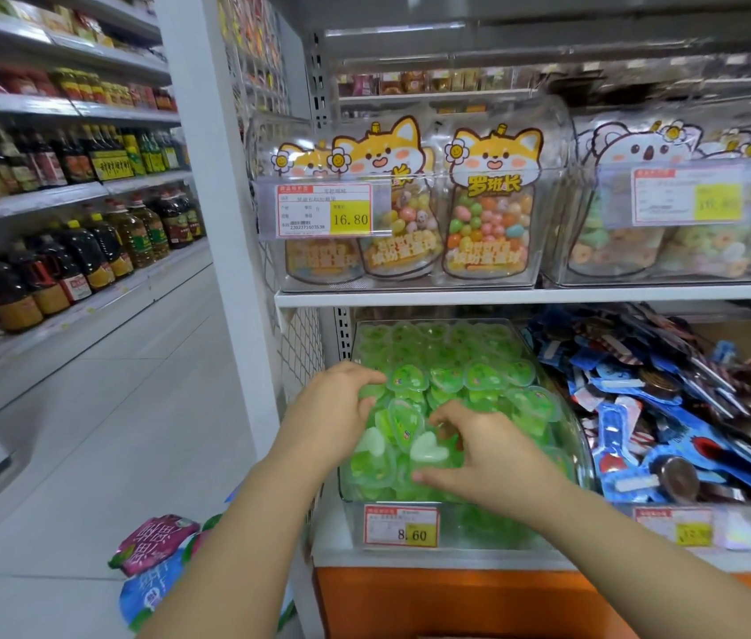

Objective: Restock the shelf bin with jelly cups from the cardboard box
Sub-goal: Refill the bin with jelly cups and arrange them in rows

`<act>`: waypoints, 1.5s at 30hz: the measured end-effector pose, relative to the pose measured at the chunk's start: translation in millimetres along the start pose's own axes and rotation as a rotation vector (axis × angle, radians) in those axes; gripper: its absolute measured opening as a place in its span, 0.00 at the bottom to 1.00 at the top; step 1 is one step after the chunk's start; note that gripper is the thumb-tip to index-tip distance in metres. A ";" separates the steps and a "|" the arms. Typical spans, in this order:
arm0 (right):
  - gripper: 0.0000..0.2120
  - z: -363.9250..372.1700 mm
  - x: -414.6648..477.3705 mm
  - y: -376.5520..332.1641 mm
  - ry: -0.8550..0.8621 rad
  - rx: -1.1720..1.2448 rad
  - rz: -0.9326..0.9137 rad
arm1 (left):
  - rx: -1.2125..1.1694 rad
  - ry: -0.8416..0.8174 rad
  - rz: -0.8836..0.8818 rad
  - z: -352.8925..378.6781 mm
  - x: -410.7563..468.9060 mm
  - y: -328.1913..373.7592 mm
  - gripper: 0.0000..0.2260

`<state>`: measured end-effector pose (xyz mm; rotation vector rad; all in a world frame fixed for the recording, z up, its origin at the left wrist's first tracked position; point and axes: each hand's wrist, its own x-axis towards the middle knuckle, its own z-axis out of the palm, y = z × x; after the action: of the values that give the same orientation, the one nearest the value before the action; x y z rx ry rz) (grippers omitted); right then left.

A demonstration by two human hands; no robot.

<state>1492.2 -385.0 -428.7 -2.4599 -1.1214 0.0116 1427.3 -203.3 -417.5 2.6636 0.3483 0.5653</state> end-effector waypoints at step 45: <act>0.06 -67.8 -35.0 80.3 0.363 0.567 0.258 | -0.906 -0.170 -0.447 64.4 6.0 97.1 0.13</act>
<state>1538.7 -482.6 -404.5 -1.9711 -0.5442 -0.0339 1475.8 -308.9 -428.4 1.6750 0.4756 0.2520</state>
